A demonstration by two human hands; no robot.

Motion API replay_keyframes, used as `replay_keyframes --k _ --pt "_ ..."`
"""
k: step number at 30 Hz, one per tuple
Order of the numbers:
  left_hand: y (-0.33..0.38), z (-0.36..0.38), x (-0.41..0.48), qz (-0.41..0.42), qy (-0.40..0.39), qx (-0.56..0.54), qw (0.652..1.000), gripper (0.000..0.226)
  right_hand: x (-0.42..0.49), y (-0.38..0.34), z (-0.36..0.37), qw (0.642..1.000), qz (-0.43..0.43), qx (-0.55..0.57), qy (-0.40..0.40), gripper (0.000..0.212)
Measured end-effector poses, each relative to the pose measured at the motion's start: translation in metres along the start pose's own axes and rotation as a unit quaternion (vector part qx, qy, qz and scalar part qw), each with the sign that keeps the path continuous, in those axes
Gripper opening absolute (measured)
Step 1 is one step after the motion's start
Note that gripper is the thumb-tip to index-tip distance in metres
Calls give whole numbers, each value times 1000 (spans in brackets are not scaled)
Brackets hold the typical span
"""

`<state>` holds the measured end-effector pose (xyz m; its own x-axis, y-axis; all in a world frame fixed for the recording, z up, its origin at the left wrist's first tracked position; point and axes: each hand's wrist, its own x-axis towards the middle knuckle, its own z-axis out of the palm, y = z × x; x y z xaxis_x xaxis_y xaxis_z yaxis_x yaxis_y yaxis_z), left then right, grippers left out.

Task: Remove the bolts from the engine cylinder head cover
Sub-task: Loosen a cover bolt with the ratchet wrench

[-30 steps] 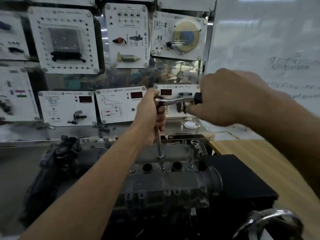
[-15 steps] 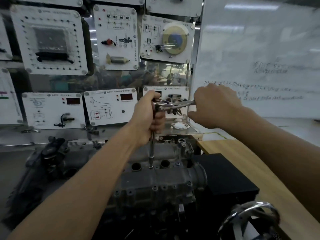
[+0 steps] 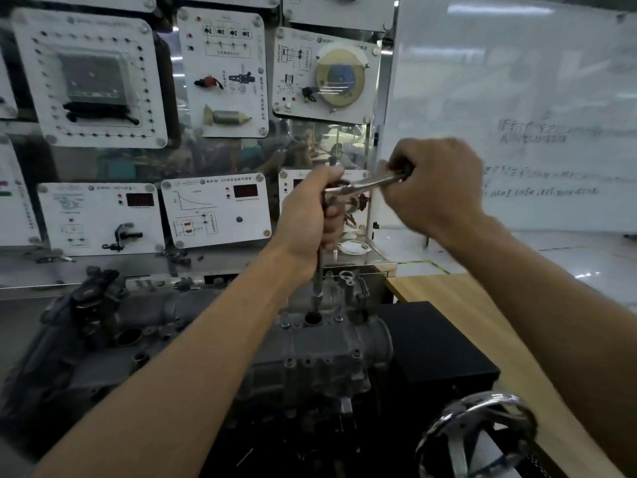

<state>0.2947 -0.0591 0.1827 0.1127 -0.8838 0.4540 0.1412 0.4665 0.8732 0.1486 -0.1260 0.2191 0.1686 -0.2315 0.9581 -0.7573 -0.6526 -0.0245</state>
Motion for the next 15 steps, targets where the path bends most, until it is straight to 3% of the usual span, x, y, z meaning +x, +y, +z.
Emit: replay_keyframes --k 3,6,15 --pt "-5 23 8 -8 -15 -32 999 46 6 9 -32 988 30 -119 -95 9" --pt "-20 34 10 -27 -13 -6 1000 55 -5 13 -45 969 76 -152 -179 9" --pt "-25 29 15 -13 42 11 999 59 -14 7 -38 972 96 -130 -169 6"
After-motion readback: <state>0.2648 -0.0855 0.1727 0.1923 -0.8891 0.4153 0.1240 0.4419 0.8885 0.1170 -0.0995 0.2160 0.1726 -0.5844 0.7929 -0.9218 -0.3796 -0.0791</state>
